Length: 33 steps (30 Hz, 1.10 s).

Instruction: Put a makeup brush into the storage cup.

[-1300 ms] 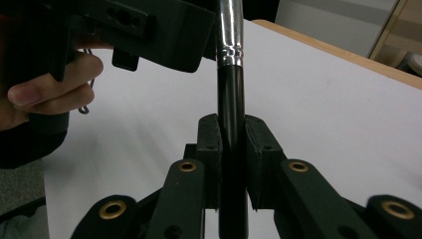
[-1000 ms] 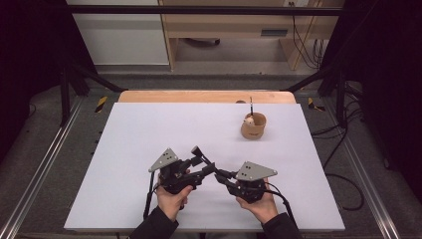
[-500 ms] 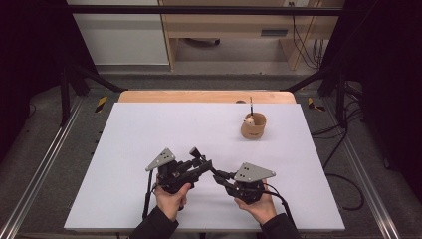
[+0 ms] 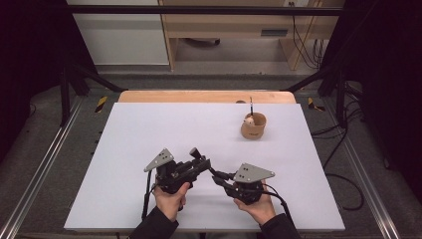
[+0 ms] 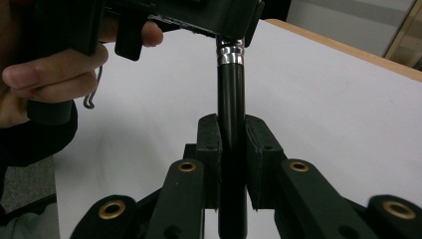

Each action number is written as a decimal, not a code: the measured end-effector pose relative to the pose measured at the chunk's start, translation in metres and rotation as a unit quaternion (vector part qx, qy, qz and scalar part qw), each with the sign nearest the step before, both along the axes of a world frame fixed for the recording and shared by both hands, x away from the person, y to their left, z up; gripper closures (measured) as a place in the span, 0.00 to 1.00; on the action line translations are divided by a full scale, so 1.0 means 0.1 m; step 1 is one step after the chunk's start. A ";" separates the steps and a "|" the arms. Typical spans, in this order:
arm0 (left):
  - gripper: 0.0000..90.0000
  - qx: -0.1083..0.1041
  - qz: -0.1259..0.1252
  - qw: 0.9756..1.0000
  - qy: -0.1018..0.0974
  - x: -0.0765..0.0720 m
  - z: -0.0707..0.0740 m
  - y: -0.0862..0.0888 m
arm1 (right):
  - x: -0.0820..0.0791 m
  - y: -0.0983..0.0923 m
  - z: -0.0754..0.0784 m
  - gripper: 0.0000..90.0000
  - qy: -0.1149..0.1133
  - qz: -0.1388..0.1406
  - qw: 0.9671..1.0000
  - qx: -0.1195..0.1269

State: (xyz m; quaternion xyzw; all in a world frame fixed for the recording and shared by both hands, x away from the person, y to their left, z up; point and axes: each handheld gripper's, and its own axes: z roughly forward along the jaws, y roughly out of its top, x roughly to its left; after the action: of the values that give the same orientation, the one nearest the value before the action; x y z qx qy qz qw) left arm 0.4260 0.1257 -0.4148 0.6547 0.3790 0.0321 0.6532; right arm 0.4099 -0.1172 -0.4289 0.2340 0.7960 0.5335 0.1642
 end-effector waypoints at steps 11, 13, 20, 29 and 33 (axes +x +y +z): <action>0.84 -0.008 -0.015 1.000 -0.009 -0.04 0.03 -0.02 | 0.00 0.04 -0.02 0.88 0.002 0.002 1.000 -0.004; 0.85 -0.006 -0.017 1.000 -0.013 -0.06 0.04 -0.03 | -0.01 0.04 -0.02 0.88 0.002 0.004 1.000 -0.005; 0.85 -0.003 -0.020 1.000 -0.017 -0.07 0.06 -0.03 | -0.01 0.05 -0.02 0.87 0.003 0.006 1.000 -0.004; 0.85 0.043 -0.007 0.999 -0.029 -0.07 0.09 -0.05 | -0.01 0.06 0.01 0.60 0.008 -0.016 1.000 0.012; 0.85 0.069 -0.010 0.997 -0.040 -0.10 0.10 -0.12 | 0.00 0.06 0.03 0.59 0.013 -0.021 1.000 0.012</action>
State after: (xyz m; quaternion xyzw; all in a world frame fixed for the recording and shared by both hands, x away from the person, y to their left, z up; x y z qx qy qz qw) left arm 0.4156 0.1139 -0.4051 0.7002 0.3429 0.0771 0.6214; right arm 0.4094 -0.1116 -0.4262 0.2599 0.7867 0.5359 0.1621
